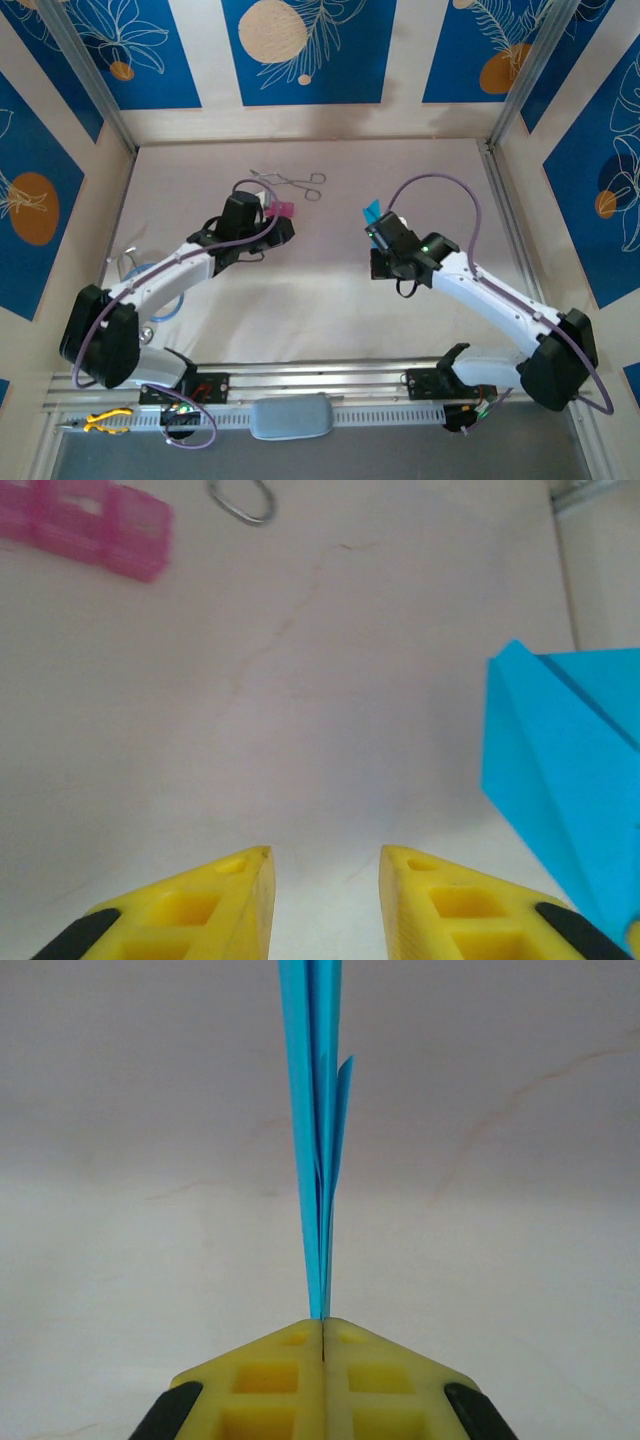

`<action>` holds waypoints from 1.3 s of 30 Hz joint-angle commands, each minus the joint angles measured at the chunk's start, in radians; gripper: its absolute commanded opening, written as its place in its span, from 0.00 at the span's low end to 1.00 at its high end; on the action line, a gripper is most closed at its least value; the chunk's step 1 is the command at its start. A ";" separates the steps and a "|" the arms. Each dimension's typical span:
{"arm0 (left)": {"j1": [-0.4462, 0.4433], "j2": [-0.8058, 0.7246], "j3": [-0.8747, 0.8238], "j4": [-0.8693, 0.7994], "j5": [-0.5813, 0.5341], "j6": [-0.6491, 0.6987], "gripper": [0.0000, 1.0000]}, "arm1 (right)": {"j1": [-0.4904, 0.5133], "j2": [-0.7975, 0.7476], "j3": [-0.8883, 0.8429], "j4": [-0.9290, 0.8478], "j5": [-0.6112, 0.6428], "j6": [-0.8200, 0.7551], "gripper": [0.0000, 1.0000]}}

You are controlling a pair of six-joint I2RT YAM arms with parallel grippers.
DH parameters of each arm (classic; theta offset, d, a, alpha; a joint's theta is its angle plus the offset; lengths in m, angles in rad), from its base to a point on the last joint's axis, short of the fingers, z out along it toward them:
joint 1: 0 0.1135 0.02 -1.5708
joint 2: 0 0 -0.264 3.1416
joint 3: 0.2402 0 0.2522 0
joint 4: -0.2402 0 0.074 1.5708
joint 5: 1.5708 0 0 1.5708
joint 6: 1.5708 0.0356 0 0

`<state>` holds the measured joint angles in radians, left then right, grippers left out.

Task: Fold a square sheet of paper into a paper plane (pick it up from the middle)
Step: Turn over the paper at the center of the table.

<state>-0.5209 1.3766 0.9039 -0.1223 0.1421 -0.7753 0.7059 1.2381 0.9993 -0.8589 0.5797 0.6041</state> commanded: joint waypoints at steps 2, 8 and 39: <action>0.021 -0.073 -0.041 -0.062 -0.159 0.009 0.34 | 0.089 0.129 0.070 -0.224 0.304 0.043 0.02; 0.037 -0.148 -0.082 -0.080 -0.239 0.001 0.35 | 0.238 0.355 0.165 -0.267 0.355 0.074 0.02; 0.096 -0.144 -0.138 -0.049 -0.079 0.028 0.45 | 0.015 0.227 -0.153 0.575 -0.614 0.089 0.27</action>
<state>-0.4374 1.2137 0.7635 -0.2134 -0.0242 -0.7746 0.7647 1.4940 0.8955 -0.3988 0.0971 0.6140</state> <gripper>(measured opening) 0.452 0.271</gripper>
